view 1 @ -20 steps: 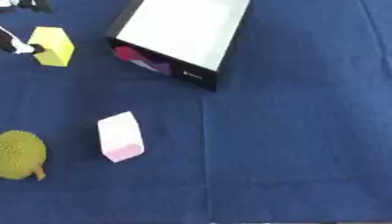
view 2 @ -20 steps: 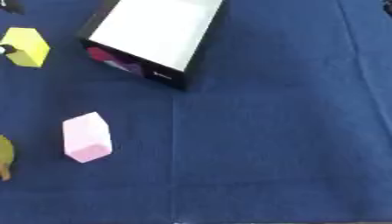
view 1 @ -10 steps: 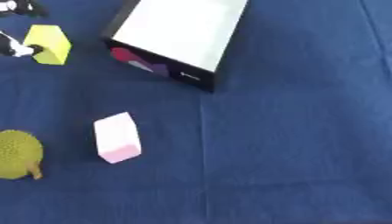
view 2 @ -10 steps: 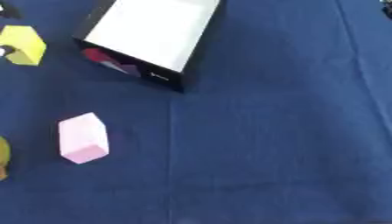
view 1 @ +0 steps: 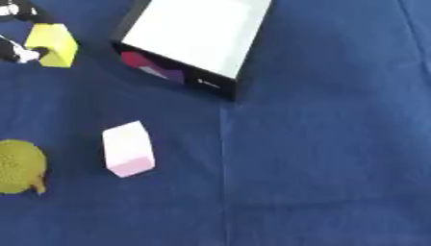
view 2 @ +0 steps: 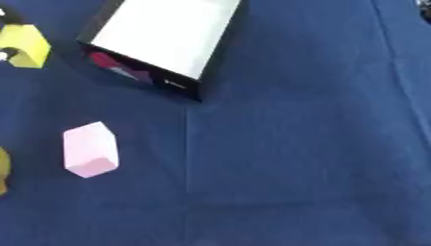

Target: Pick up objects on the table and place them in the box.

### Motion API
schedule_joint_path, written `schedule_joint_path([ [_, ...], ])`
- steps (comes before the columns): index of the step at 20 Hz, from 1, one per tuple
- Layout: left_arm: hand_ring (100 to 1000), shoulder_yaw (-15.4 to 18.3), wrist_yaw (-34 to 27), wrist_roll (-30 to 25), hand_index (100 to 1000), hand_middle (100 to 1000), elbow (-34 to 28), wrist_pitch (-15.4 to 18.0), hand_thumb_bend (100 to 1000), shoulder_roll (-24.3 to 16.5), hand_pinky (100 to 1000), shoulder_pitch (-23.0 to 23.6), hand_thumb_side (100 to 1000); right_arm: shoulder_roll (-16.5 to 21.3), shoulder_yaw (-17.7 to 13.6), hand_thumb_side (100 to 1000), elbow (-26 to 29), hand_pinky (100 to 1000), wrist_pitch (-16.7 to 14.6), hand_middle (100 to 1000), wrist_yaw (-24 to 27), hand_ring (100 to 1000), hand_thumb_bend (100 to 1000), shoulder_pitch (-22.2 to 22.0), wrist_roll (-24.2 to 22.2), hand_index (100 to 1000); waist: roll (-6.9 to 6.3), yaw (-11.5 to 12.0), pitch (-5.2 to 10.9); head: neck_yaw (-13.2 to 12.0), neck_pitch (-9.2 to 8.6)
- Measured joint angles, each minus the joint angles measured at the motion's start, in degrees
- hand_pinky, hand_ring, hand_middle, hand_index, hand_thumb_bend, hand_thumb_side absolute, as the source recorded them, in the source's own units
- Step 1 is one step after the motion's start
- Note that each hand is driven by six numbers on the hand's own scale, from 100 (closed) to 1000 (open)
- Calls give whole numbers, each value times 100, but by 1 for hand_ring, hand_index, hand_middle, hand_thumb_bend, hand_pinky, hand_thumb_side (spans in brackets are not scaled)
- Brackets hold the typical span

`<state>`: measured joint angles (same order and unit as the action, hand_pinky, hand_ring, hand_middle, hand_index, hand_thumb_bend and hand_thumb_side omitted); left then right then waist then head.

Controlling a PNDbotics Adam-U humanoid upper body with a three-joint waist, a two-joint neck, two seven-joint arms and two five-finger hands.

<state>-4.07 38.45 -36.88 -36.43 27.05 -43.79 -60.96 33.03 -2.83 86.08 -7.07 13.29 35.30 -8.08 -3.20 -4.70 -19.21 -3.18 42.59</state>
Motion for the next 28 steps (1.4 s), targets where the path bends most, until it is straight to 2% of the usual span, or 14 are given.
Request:
schedule_joint_path([
  [3, 897, 2, -5, -2, 878, 874, 17, -2, 265, 0, 956, 0, 176, 0, 0, 470, -8, 1000, 1, 1000, -13, 1000, 100, 0, -1, 915, -16, -16, -13, -12, -2],
  [10, 867, 2, -18, 34, 856, 796, 29, 34, 273, 0, 945, 0, 153, 0, 0, 470, -10, 1000, 7, 1000, -38, 1000, 100, 0, 5, 914, -23, -25, -16, -20, -3],
  [13, 874, 3, -18, 36, 857, 833, 29, 36, 270, 0, 950, 0, 174, 0, 0, 470, -10, 1000, 16, 1000, -39, 1000, 100, -1, 11, 914, -23, -26, -16, -21, -25],
  [15, 882, 3, -14, 38, 859, 853, 29, 38, 254, 0, 953, 1, 219, 0, 0, 470, -10, 1000, 18, 1000, -39, 1000, 100, -1, 13, 912, -23, -26, -16, -22, -48],
  [19, 868, 3, -11, 47, 861, 834, 33, 47, 256, 11, 943, 2, 231, 0, -1, 470, -10, 1000, 23, 1000, -39, 1000, 100, -1, 16, 908, -23, -28, -16, -22, -70],
  [22, 852, 6, -11, 52, 851, 790, 38, 52, 276, 21, 943, 5, 208, 0, -27, 470, -11, 1000, 31, 1000, -41, 1000, 100, -1, 25, 908, -23, -35, -23, -22, -102],
  [24, 812, 18, -19, 55, 833, 707, 32, 55, 328, 21, 932, 5, 151, 0, -33, 470, -11, 1000, 33, 1000, -42, 1000, 100, -1, 29, 906, -23, -37, -33, -22, -102],
  [28, 749, 41, -26, 116, 805, 586, 4, 116, 397, 25, 908, 10, 100, 0, -34, 470, -11, 1000, 40, 1000, -46, 1000, 100, -1, 41, 905, -23, -49, -47, -21, -102],
])
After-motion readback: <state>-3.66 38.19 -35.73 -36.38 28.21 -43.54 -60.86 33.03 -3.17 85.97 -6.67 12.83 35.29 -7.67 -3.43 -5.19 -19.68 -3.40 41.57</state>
